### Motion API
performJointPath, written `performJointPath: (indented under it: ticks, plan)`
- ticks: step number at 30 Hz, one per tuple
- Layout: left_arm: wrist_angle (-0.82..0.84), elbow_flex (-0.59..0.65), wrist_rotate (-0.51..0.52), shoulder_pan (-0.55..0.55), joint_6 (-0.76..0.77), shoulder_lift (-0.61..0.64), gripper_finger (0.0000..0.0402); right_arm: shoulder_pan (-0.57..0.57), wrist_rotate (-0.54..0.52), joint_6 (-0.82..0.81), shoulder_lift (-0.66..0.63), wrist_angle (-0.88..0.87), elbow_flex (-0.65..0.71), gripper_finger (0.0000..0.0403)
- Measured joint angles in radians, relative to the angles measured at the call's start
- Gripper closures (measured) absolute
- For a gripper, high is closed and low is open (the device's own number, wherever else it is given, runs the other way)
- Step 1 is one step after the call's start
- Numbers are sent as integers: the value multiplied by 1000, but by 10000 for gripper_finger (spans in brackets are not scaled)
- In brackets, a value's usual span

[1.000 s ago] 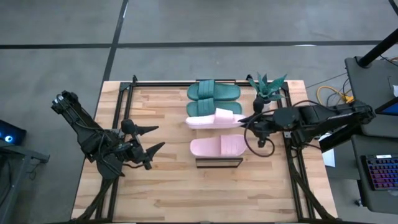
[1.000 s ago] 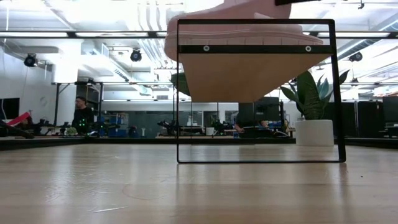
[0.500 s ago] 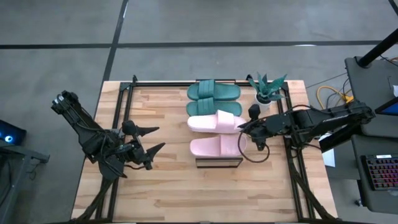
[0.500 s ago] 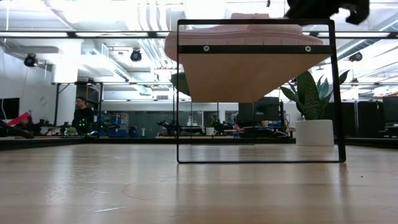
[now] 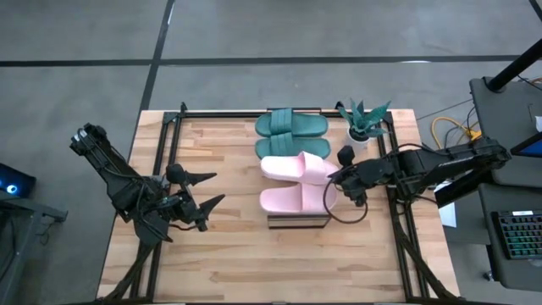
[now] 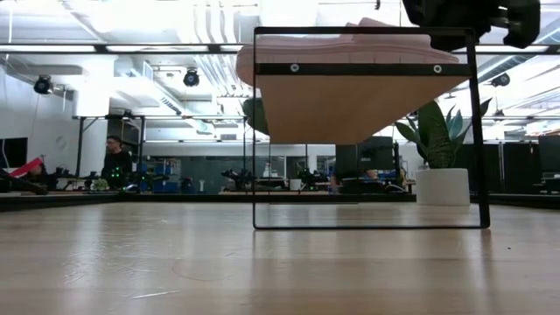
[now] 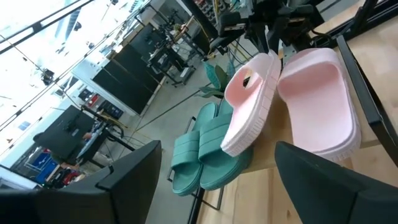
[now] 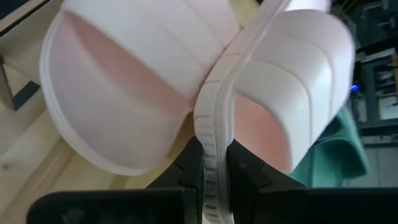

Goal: Pick and place slides into the shelf
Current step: Put the left pink slipper on the shelf

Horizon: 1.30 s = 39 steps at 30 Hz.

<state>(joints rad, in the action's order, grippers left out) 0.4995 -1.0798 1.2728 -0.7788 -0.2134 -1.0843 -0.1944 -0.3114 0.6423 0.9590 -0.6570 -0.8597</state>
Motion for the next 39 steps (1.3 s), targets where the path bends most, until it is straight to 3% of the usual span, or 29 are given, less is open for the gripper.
performJointPath:
  ticks: [7, 15, 21, 25, 32, 39]
  plan:
    - [-20, 0, -1, 0, 1, 0, 104, 0, 3, -34, -1, -4, 0, 367]
    - [-21, 0, -16, 1, 49, 0, 104, 1, 3, -106, 1, 25, -50, 271]
    - [-21, 0, -142, 26, 54, 0, 104, 1, -4, -161, 1, 20, -70, 216]
    - [-22, 0, -219, 62, 54, 0, 104, 1, -4, -172, 1, 20, -102, 201]
    - [-49, 3, -520, 213, 42, -4, 104, 1, 6, -190, 5, 26, -200, 198]
    - [-49, 23, -579, 304, -11, -7, 104, 1, 6, -56, 6, 24, -222, 198]
